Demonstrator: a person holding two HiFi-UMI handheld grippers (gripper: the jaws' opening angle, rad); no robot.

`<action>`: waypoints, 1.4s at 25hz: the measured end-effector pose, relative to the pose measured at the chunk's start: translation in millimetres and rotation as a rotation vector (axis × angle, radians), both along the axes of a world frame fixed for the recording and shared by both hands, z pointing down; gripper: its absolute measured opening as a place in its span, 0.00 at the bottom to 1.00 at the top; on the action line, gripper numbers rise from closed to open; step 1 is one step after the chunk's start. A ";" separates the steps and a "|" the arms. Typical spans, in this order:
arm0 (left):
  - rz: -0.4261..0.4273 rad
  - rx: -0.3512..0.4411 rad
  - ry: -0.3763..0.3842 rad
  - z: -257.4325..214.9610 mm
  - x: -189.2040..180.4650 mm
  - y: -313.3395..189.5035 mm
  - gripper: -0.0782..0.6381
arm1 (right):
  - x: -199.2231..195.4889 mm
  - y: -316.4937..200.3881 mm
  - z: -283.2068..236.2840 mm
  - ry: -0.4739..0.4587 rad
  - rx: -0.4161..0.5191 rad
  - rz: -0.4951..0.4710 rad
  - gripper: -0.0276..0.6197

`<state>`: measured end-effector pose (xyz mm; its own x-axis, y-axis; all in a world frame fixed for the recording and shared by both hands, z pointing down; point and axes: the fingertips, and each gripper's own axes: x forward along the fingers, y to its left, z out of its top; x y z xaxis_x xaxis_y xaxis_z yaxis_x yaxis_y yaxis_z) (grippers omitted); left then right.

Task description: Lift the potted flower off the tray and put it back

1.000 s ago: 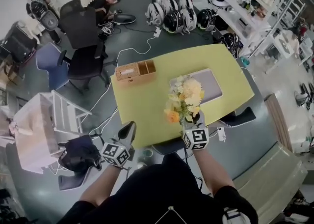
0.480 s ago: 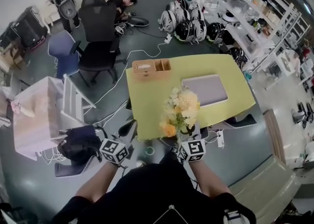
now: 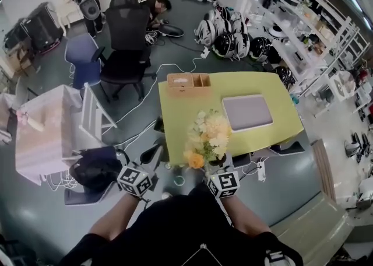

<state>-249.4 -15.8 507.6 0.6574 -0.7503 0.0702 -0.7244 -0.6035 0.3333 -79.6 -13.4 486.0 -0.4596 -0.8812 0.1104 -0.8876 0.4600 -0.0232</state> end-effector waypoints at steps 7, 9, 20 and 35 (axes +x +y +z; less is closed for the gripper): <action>-0.044 -0.022 -0.021 10.1 -15.9 -0.9 0.12 | -6.3 6.0 1.4 0.011 -0.008 0.005 0.39; -0.043 -0.024 -0.001 9.6 -16.9 -1.4 0.12 | -6.3 6.3 0.7 0.014 -0.007 0.007 0.39; -0.023 -0.024 0.020 12.6 -10.6 -5.2 0.12 | 1.9 2.0 7.5 0.018 -0.019 0.023 0.39; -0.016 -0.057 0.015 21.8 13.2 -18.3 0.12 | 14.7 -6.1 11.1 0.017 -0.021 0.006 0.39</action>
<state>-236.2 -34.1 529.4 0.6463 -0.7561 0.1033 -0.7286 -0.5712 0.3779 -64.8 -19.5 497.1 -0.4525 -0.8812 0.1368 -0.8905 0.4546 -0.0173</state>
